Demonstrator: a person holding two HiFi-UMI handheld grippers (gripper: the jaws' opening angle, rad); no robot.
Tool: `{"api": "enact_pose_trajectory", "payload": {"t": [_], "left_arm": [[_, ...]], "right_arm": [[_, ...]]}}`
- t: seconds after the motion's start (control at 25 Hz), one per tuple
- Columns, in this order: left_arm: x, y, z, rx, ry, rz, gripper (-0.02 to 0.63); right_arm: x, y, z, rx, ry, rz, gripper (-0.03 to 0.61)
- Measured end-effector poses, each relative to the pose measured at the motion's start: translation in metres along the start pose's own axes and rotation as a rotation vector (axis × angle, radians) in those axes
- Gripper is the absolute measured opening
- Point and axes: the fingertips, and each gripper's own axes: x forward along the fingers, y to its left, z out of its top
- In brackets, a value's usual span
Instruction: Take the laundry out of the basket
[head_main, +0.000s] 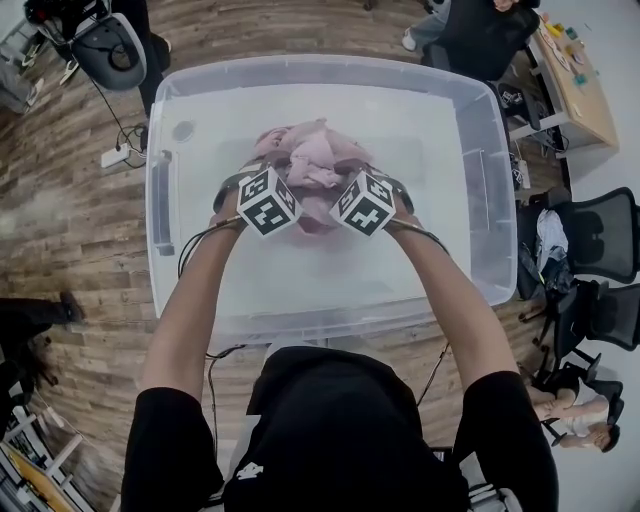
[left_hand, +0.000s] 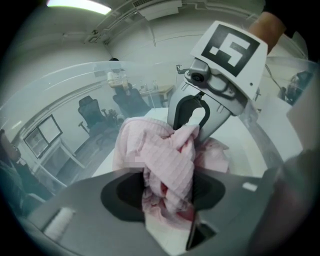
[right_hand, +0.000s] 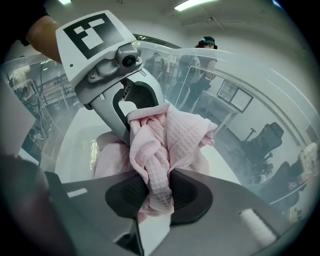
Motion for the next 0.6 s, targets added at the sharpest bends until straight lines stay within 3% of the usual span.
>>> {"api": "enact_pose_trajectory", "payload": {"t": [0.36, 0.6], "left_arm": [[-0.038, 0.012, 0.033, -0.043, -0.088, 0.081, 0.221], [-0.082, 0.020, 0.071, -0.039, -0.175, 0.197, 0.221]], "right_arm": [[-0.044, -0.018, 0.026, 0.036, -0.082, -0.098, 0.104], [-0.095, -0.032, 0.049, 0.099, -0.187, -0.221, 0.103]]}}
